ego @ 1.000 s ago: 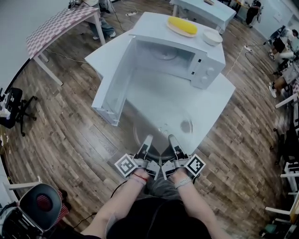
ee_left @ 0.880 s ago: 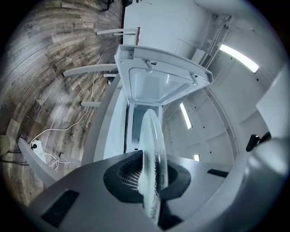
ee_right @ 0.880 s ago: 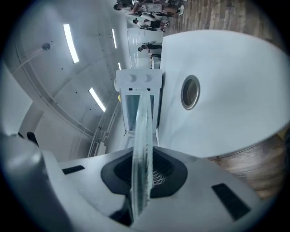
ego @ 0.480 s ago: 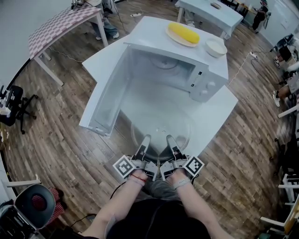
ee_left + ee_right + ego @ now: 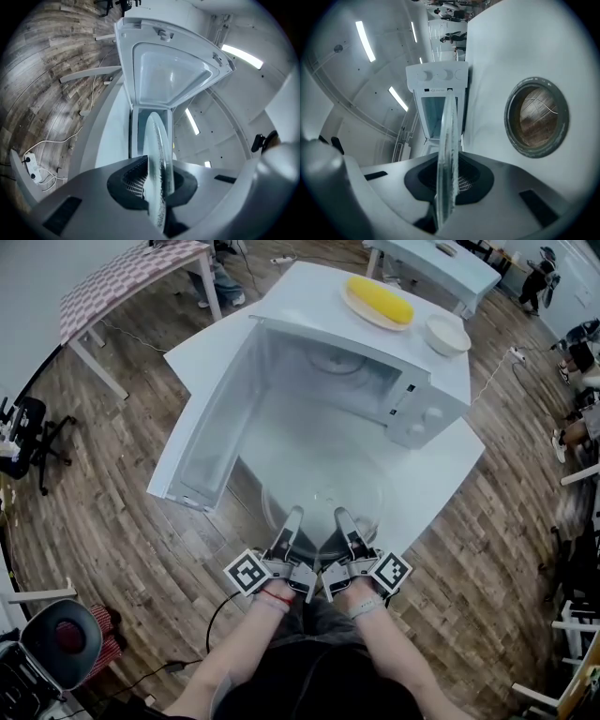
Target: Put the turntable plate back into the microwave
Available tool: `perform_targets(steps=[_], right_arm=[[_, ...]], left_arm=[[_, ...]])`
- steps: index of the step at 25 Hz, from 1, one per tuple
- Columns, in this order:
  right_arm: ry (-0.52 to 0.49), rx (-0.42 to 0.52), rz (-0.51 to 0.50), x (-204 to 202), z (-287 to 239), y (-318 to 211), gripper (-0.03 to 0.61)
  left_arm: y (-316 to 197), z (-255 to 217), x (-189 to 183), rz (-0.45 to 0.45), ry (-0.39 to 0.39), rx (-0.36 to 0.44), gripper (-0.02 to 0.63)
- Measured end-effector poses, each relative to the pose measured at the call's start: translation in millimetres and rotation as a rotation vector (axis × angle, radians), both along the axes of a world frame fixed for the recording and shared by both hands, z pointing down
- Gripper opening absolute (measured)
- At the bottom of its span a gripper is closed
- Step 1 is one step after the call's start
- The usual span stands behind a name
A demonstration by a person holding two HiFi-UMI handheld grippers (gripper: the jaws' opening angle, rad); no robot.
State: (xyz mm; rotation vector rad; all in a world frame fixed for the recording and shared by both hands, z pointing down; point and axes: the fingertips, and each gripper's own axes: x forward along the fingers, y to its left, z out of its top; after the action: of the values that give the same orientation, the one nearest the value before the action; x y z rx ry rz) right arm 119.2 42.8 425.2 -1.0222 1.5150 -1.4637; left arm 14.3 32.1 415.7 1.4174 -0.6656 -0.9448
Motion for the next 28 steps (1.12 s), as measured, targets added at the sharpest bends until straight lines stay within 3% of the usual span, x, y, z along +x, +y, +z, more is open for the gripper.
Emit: perform_targets(steps=[28], right_arm=[[0.011, -0.014, 0.001, -6, 14, -89, 0.04]], left_arm=[[-90, 16, -8, -0.012, 0.013, -0.013, 0.032]])
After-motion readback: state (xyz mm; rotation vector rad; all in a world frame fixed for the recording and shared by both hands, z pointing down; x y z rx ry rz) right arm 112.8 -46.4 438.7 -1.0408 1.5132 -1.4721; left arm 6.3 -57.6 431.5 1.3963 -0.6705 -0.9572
